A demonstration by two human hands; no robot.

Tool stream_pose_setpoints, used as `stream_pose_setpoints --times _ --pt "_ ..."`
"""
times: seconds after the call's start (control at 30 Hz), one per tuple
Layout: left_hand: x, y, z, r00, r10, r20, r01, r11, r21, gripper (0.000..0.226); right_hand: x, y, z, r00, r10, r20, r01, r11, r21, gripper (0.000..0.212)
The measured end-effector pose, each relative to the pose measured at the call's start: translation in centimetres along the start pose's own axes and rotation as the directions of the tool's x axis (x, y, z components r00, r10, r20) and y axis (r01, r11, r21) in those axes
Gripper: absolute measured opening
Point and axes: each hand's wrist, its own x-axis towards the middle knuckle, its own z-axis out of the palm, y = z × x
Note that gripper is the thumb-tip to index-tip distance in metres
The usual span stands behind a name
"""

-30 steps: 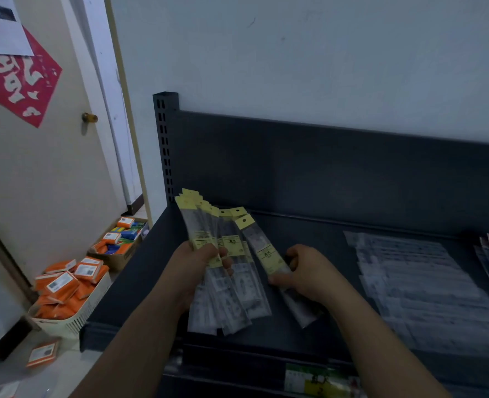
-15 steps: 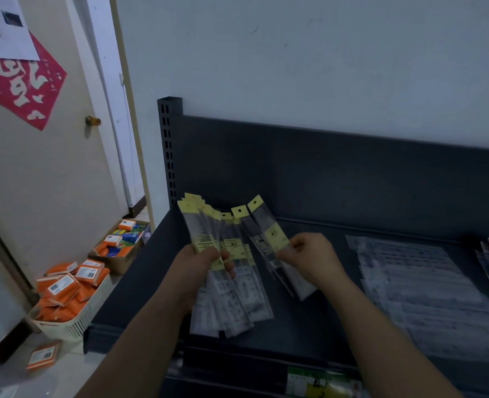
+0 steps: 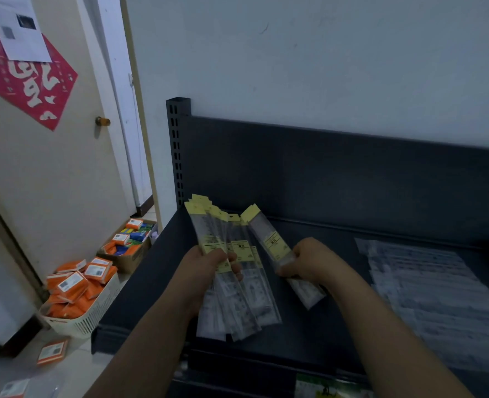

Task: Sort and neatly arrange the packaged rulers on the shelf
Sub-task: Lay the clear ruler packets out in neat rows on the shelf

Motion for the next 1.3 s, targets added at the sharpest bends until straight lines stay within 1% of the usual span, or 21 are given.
stream_pose_setpoints --times 0.07,0.2,0.27,0.33,0.4,0.43,0.5,0.6,0.63,0.67,0.77,0.87,0.93,0.97,1.0,1.03,1.07,1.1,1.13,1.2,1.3 --pt "0.0 0.0 0.0 1.0 0.004 -0.002 -0.003 1.0 0.011 0.021 -0.3 0.2 0.2 1.0 -0.016 -0.01 0.016 1.0 0.018 0.038" --pt "-0.1 0.1 0.0 1.0 0.007 -0.004 -0.006 1.0 0.024 0.022 -1.4 0.0 0.5 0.983 -0.063 -0.17 0.058 0.998 -0.03 0.037" --pt "-0.2 0.2 0.0 1.0 0.004 -0.015 -0.003 1.0 0.026 0.02 -1.5 -0.1 0.4 0.982 -0.076 -0.175 0.072 0.997 -0.03 0.037" --pt "-0.4 0.3 0.0 1.0 -0.003 -0.019 0.003 1.0 0.015 0.019 -1.2 0.2 0.4 0.989 -0.078 -0.127 0.086 0.994 0.064 0.031" --pt "-0.6 0.4 0.1 1.0 -0.006 -0.016 0.006 1.0 -0.005 0.019 -1.1 0.8 0.4 0.988 -0.099 -0.12 0.119 0.978 0.173 0.017" --pt "-0.7 0.4 0.1 1.0 -0.006 -0.015 0.006 1.0 -0.017 0.019 -1.1 1.2 0.3 0.985 -0.1 -0.14 0.133 0.96 0.246 0.02" --pt "-0.7 0.4 0.1 1.0 -0.009 -0.013 0.008 0.999 -0.048 0.019 -1.3 1.7 0.2 0.985 -0.064 -0.162 0.129 0.892 0.434 0.025" --pt "-1.0 0.7 0.5 1.0 0.008 0.01 -0.007 0.996 -0.084 0.019 -2.3 1.7 -0.1 0.998 -0.048 -0.049 0.068 0.675 0.735 0.022" --pt "-1.1 0.8 0.8 0.999 0.017 0.027 -0.015 0.997 -0.078 0.02 -2.7 1.4 -0.1 0.997 -0.073 -0.003 0.047 0.614 0.788 0.022" --pt "-1.2 1.0 1.1 0.998 0.028 0.048 -0.025 0.998 -0.065 0.022 -2.9 1.2 0.0 0.994 -0.108 0.033 0.036 0.583 0.812 0.022" --pt "-1.6 1.4 2.4 0.989 0.059 0.132 -0.052 0.997 -0.06 0.028 -3.3 0.0 0.8 0.964 -0.241 0.108 0.049 0.565 0.824 0.019" --pt "-1.6 1.5 3.0 0.993 0.082 0.089 -0.081 0.997 -0.018 0.024 -3.5 -0.4 1.7 0.926 -0.361 0.116 0.161 0.65 0.743 0.013" --pt "-1.4 1.6 2.7 0.996 0.087 0.031 -0.087 0.996 0.006 0.024 -3.4 -0.3 1.7 0.932 -0.356 0.065 0.216 0.69 0.691 0.016" --pt "-1.4 1.7 2.4 0.996 0.084 0.012 -0.085 0.996 0.01 0.023 -3.1 0.0 1.7 0.947 -0.32 0.001 0.244 0.725 0.644 0.019" --pt "-1.5 1.9 1.9 0.997 0.079 0.001 -0.079 0.997 0.009 0.021 -2.8 0.4 1.7 0.952 -0.291 -0.097 0.297 0.793 0.533 0.022" --pt "-1.6 2.1 1.3 0.998 0.069 -0.01 -0.069 0.998 0.009 0.019 -2.4 0.9 1.6 0.935 -0.303 -0.186 0.351 0.871 0.343 0.026" --pt "-1.6 2.3 0.6 0.998 0.058 -0.029 -0.058 0.998 0.016 0.017 -2.0 1.5 1.7 0.912 -0.356 -0.203 0.39 0.906 0.164 0.03" --pt "-1.8 2.6 0.0 0.997 0.047 -0.058 -0.046 0.999 0.027 0.015 -1.7 1.9 1.8 0.9 -0.404 -0.164 0.416 0.908 0.042 0.034" --pt "-1.9 2.9 -0.6 0.995 0.037 -0.09 -0.033 0.999 0.04 0.013 -1.7 2.1 1.8 0.902 -0.417 -0.109 0.416 0.909 -0.03 0.037" --pt "-2.1 3.3 -1.5 0.99 0.021 -0.137 -0.011 0.997 0.073 0.012 -1.5 2.3 1.8 0.918 -0.386 -0.092 0.379 0.922 -0.085 0.037" --pt "-2.5 3.5 -2.2 0.987 0.0 -0.158 0.02 0.992 0.125 0.013 -1.5 1.8 1.9 0.901 -0.4 -0.168 0.397 0.916 -0.053 0.036"
